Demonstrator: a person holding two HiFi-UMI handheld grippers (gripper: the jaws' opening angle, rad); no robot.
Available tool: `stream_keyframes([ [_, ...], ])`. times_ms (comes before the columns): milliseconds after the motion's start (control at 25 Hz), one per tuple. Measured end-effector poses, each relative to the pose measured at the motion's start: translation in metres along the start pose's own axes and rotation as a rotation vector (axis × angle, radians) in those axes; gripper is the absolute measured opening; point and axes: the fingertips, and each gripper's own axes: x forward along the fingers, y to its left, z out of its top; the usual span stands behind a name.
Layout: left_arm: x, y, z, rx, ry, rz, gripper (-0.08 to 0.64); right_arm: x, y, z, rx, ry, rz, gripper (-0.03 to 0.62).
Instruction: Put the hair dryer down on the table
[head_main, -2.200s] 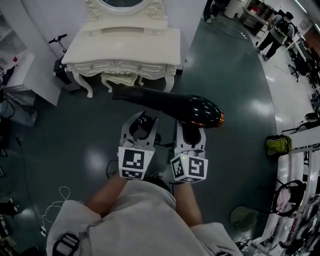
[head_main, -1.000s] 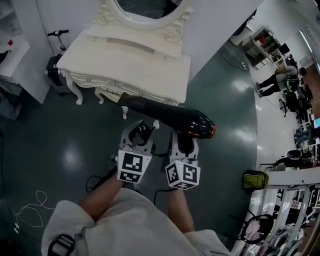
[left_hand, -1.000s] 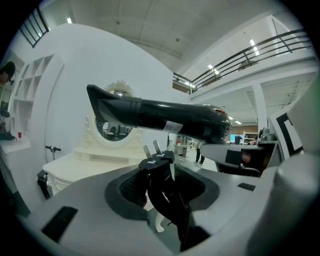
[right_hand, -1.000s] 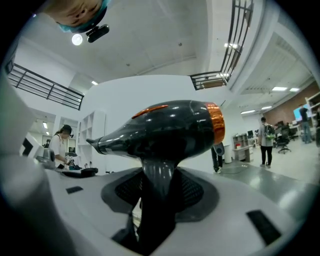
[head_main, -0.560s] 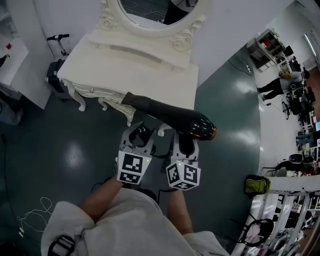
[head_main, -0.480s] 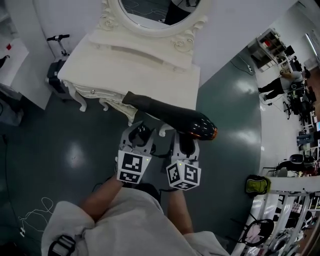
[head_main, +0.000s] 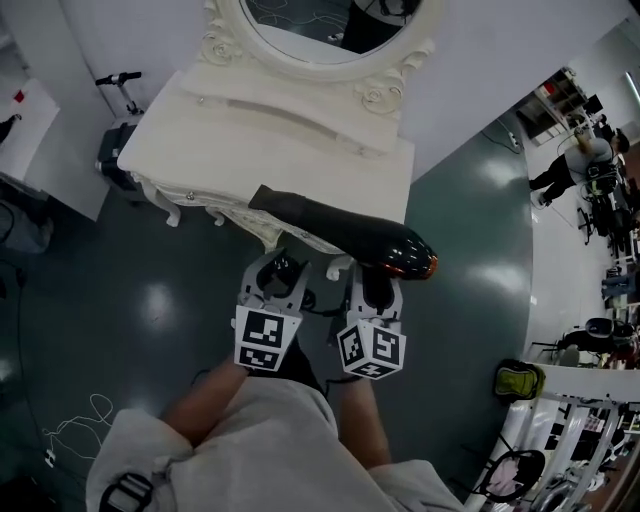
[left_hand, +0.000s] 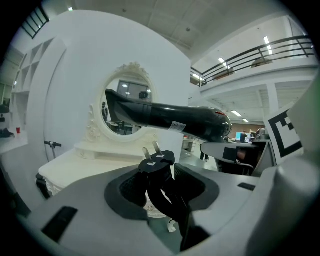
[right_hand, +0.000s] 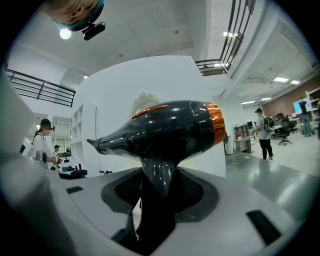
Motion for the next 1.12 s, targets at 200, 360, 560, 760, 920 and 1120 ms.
stream_keyframes([
  [200,0.036,0.019,0.013,0.024,0.020,0.032,0.164,0.047,-0.005,0.002,0.027,0.011,0.028,0.187],
  [360,0.067,0.026,0.021,0.043,0.032,0.060,0.164,0.082,-0.015,0.003,0.038,0.018,0.053,0.187],
  [560,0.103,0.033,0.027,0.057,0.051,0.082,0.164,0.118,-0.035,0.000,0.065,0.036,0.066,0.187],
  [760,0.130,0.038,0.027,0.052,0.077,0.110,0.164,0.152,-0.051,-0.007,0.090,0.083,0.081,0.187],
  [920,0.136,0.050,0.025,0.053,0.103,0.135,0.164,0.168,-0.044,-0.015,0.105,0.119,0.106,0.187],
  [1120,0.143,0.084,0.022,0.037,0.113,0.179,0.164,0.198,-0.023,-0.026,0.119,0.152,0.138,0.187],
])
